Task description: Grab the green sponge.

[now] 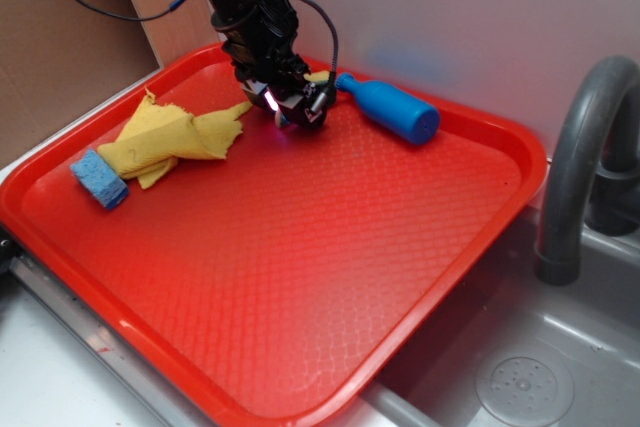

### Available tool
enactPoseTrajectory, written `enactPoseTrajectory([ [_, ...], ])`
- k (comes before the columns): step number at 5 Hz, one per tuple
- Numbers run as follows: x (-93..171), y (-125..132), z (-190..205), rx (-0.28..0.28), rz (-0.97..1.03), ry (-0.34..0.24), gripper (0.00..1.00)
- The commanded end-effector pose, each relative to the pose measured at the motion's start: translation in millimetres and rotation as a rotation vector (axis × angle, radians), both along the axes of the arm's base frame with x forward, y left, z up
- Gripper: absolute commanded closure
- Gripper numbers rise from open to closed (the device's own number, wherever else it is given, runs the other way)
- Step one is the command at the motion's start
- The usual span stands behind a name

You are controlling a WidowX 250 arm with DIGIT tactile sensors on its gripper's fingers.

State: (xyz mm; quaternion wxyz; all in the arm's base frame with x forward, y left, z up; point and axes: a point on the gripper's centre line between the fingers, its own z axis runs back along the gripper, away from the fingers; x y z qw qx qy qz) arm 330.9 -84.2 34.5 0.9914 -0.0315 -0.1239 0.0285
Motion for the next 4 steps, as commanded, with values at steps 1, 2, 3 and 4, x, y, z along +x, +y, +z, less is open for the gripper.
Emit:
enactPoseTrajectory([
  [1,-26,-9,99,0.076,0.119,0.068,1.0],
  [2,-51,-9,149,0.051,0.204,0.056,1.0],
  [3,-80,-10,197,0.023,0.257,0.006,1.0],
  [4,-93,-6,213,-0.069,0.264,0.013,1.0],
])
